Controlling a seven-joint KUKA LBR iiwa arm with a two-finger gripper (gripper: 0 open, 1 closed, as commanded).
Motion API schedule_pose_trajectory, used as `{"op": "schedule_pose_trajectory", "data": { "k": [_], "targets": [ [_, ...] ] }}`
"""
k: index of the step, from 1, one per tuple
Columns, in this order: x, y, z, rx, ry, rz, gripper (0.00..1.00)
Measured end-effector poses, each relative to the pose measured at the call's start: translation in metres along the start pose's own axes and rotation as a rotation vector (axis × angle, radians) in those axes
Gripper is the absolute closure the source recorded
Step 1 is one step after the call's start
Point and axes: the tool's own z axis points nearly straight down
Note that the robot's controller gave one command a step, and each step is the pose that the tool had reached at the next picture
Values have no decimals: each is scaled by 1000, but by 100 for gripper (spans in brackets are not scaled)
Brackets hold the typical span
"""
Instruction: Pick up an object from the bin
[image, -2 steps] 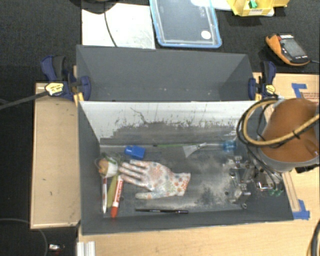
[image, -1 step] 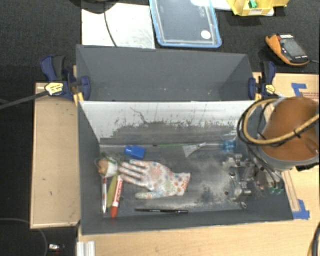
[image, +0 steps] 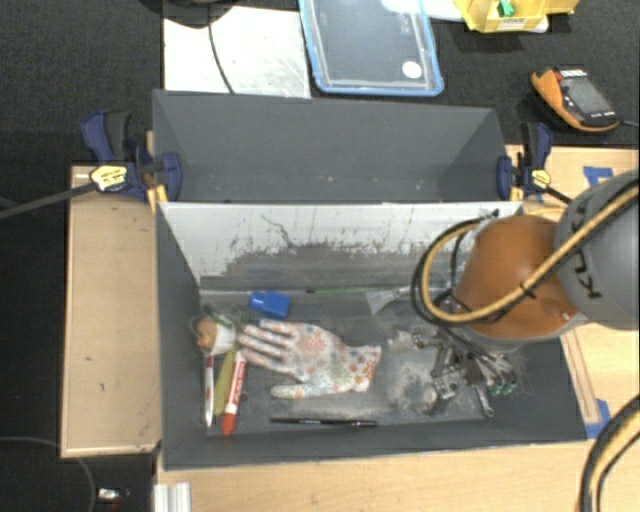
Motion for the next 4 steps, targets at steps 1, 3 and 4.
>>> {"op": "schedule_pose_trajectory", "data": {
  "k": [1, 3, 4],
  "targets": [
    [-15, 21, 9, -2, 3, -111, 0],
    [-46, 99, 46, 0, 1, -356, 0],
    [-49, 116, 44, -4, -8, -450, 100]
  ]
}}
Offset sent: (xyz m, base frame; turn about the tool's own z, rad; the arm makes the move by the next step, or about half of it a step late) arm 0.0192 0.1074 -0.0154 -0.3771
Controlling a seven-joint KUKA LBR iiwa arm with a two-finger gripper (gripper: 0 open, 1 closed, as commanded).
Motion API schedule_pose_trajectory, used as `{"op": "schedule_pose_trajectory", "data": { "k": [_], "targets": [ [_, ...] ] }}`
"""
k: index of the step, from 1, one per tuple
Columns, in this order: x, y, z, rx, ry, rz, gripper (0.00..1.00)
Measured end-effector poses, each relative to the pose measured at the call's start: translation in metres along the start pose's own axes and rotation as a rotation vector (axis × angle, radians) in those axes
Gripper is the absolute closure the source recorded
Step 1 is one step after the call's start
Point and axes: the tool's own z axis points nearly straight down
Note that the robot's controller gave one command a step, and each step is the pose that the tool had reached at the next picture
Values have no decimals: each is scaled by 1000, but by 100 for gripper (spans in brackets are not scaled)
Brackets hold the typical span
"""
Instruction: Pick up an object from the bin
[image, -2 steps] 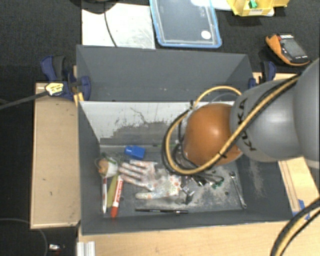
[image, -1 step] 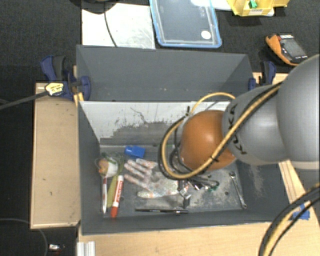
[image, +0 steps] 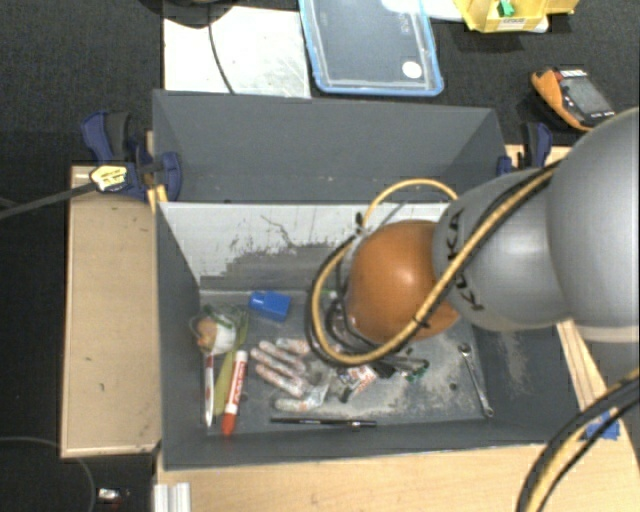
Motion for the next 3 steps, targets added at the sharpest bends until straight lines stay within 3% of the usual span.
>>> {"op": "schedule_pose_trajectory", "data": {
  "k": [1, 3],
  "targets": [
    [0, 0, 0, 0, 0, 0, 100],
    [1, 1, -54, -5, 7, 4, 100]
  ]
}}
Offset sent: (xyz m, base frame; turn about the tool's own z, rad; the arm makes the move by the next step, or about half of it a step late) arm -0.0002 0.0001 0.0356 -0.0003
